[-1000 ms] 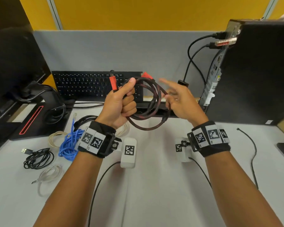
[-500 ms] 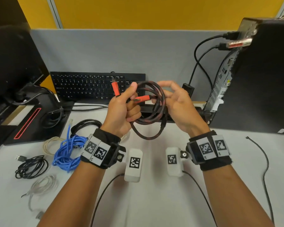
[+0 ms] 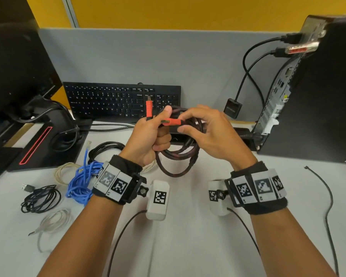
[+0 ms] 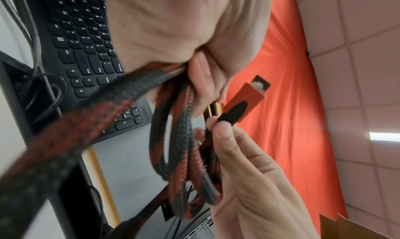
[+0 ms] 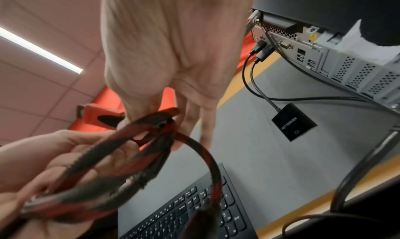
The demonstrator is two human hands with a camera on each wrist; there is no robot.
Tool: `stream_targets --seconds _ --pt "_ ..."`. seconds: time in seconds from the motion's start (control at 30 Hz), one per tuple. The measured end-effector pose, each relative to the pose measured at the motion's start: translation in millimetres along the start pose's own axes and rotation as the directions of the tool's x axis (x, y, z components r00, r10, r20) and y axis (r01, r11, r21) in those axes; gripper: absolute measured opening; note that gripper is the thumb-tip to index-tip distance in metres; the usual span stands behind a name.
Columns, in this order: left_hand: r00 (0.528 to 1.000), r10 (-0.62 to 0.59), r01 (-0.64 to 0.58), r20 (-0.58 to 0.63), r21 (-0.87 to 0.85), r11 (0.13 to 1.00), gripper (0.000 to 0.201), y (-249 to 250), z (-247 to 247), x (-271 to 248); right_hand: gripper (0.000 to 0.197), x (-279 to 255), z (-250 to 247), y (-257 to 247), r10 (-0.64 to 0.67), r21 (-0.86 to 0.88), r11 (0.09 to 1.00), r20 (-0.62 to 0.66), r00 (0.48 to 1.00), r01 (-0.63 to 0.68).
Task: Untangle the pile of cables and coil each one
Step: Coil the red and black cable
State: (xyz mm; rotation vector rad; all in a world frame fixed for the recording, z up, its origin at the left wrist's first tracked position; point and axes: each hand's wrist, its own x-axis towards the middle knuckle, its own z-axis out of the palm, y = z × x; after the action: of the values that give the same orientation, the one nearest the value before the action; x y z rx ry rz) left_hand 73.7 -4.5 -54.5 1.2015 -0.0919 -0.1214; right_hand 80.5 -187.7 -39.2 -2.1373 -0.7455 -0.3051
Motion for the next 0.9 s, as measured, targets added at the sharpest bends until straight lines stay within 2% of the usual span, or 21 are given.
stream_targets --seconds 0.1,0.17,0.2,0.3,0.4,0.5,0.57,0.63,0.73,0.83,0.9 --pt "1.000 -0.017 0.018 -0.011 0.058 0.998 0.038 -5 -1 1 0.016 1 -4 -4 -0.050 0.049 0.997 -0.044 0.998 0.052" --pt "1.000 -0.021 0.023 -0.012 0.106 0.994 0.039 -10 -2 1 0.012 4 -7 -9 -0.090 0.145 0.983 -0.155 0.984 0.113" --pt "0.999 -0.034 0.033 0.002 0.124 0.992 0.040 -12 -3 0 0.008 5 -10 -11 -0.068 0.244 0.962 -0.221 0.973 0.123" --pt "0.993 -0.088 0.074 0.080 0.167 0.983 0.040 -16 -8 -3 0.005 7 -18 -7 0.152 0.556 0.824 -0.396 0.905 0.105" --pt "0.984 -0.107 0.092 0.141 0.113 0.989 0.038 -11 -11 -4 0.013 5 -28 6 0.376 0.644 0.765 -0.474 0.796 0.023" --pt "0.979 -0.109 0.099 0.171 0.067 0.993 0.037 -5 -11 -2 0.016 3 -34 15 0.464 0.689 0.724 -0.520 0.717 0.031" --pt "0.978 -0.122 0.112 0.172 0.068 0.991 0.037 -5 -10 -2 0.017 4 -33 17 0.484 0.696 0.717 -0.538 0.690 0.040" --pt "0.979 -0.134 0.119 0.156 0.099 0.988 0.038 -9 -8 -5 0.017 5 -28 17 0.490 0.696 0.718 -0.527 0.694 0.022" --pt "0.981 -0.159 0.145 0.113 0.125 0.981 0.039 -14 -5 -7 0.016 6 -22 15 0.477 0.691 0.722 -0.464 0.746 -0.032" --pt "0.982 -0.180 0.174 0.056 0.100 0.980 0.040 -15 -3 -6 0.018 6 -20 13 0.424 0.667 0.739 -0.352 0.835 -0.095" --pt "0.982 -0.189 0.188 0.015 0.051 0.981 0.040 -14 -2 -5 0.021 4 -19 13 0.368 0.624 0.764 -0.214 0.905 -0.164"
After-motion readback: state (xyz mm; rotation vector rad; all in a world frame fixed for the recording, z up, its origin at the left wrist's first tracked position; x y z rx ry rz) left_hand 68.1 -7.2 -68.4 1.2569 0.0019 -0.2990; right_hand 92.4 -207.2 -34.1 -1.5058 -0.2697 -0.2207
